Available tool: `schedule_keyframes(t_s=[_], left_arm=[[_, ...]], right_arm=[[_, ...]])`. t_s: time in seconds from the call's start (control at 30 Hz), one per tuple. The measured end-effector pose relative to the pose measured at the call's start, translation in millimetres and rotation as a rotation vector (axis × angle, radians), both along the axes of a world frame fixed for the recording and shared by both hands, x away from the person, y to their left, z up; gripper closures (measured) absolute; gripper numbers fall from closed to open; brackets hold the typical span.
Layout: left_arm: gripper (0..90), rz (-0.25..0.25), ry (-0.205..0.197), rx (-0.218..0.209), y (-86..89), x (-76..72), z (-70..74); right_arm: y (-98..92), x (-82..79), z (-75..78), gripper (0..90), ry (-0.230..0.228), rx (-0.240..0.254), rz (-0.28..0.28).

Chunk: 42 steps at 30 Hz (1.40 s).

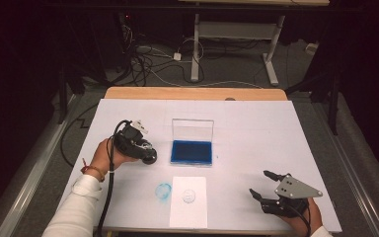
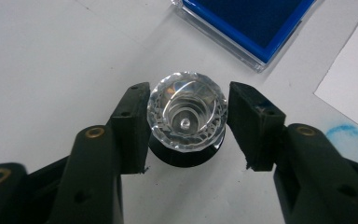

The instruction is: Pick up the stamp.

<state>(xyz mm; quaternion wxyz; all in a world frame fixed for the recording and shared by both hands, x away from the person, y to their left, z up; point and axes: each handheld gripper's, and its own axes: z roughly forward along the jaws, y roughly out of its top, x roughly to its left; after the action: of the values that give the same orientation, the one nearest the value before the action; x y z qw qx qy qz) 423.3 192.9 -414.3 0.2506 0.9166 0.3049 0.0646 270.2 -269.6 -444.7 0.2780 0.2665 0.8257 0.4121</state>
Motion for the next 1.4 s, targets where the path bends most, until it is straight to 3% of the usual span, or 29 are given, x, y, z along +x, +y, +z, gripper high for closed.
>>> schedule_keyframes(t_s=[0.3, 0.37, 0.5, 1.2, 1.4], left_arm=[[52.1, 0.008, -0.007, 0.026, -3.0, 0.3, -4.6], [52.3, 0.008, -0.007, 0.002, -1.9, 0.6, -4.7], [53.0, 0.008, -0.01, 0.017, -2.6, 0.5, -4.9], [53.9, -0.002, -0.017, 0.013, -0.7, -0.2, -3.3], [54.5, 0.024, -0.067, 0.009, -0.7, -2.6, -5.2]], right_arm=[[0.7, 0.0, -0.5, 27.7, 0.004, -0.005, 0.004], [0.9, -0.4, -0.3, 27.8, 0.001, -0.004, 0.005], [0.7, -0.5, -0.5, 27.9, 0.004, -0.004, 0.006], [4.3, 0.5, -3.9, 27.8, 0.031, -0.029, 0.021], [4.0, 0.6, -4.4, 27.8, 0.037, -0.035, 0.023]])
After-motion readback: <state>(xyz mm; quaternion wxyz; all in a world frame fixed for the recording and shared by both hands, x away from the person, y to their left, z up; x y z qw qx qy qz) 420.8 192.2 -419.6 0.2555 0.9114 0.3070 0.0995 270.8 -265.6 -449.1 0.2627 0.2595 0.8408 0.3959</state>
